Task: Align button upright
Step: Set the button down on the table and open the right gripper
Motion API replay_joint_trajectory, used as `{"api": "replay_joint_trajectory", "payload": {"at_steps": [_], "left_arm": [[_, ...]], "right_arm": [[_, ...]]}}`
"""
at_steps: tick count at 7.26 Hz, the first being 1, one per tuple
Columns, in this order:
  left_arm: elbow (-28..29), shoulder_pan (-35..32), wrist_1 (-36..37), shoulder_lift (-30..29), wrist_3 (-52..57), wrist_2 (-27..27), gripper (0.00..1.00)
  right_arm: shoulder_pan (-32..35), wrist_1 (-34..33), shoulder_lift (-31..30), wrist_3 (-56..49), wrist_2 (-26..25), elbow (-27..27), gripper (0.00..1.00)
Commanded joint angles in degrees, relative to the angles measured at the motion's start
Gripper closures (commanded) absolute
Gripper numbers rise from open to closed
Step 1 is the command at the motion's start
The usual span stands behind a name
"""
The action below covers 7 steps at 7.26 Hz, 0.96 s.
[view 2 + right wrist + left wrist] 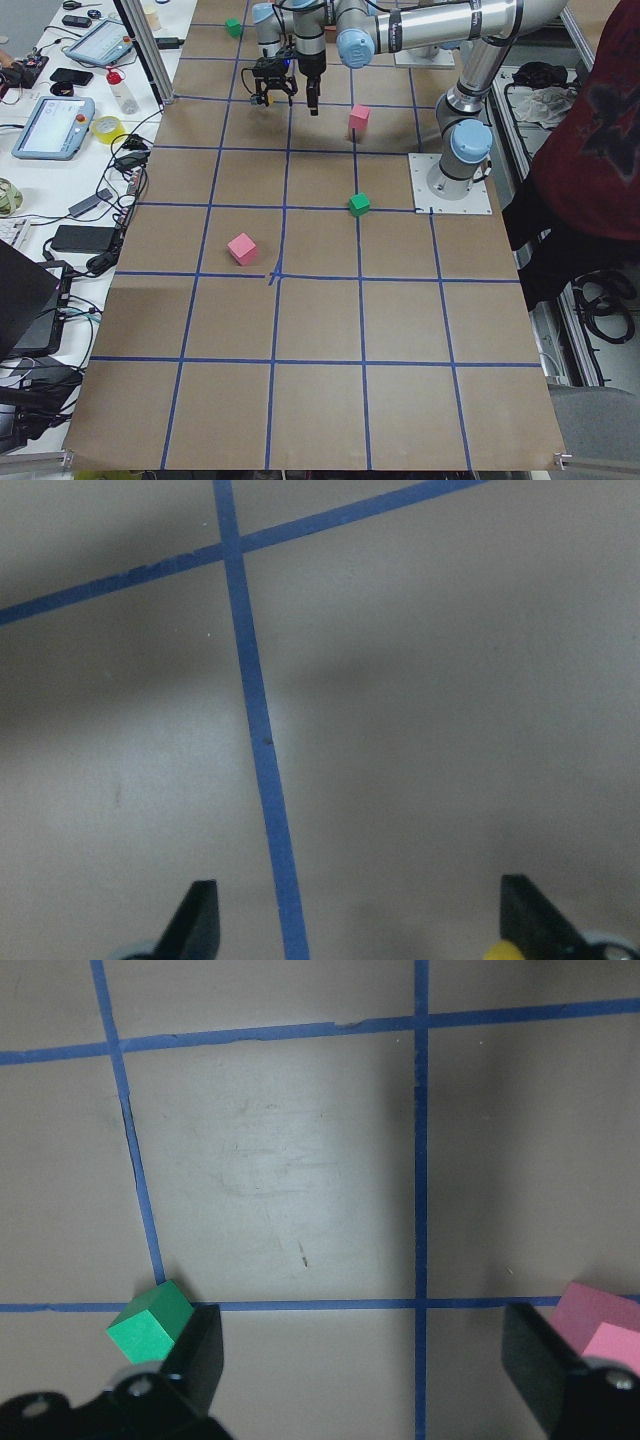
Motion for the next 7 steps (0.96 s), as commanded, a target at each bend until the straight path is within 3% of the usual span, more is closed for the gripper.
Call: {"api": "replay_joint_trajectory", "payload": {"at_steps": [1, 3, 6, 7], "left_arm": [[0.0, 0.0, 0.0, 0.0, 0.1, 0.0, 0.00], [0.0, 0.0, 0.0, 0.0, 0.0, 0.0, 0.00], [-0.5, 0.0, -0.1, 0.0, 0.0, 0.1, 0.00], [-2.0, 0.0, 0.1, 0.2, 0.1, 0.2, 0.00]], "right_arm": [[0.0, 0.4, 0.3, 2.1, -0.2, 1.3, 0.00], [0.0, 1.1, -0.6, 15.0, 3.1, 1.3, 0.00], [0.0, 4.4, -2.9, 24.9, 4.9, 1.2, 0.00], [0.0, 4.3, -2.9, 29.1, 8.2, 1.2, 0.00]]}}
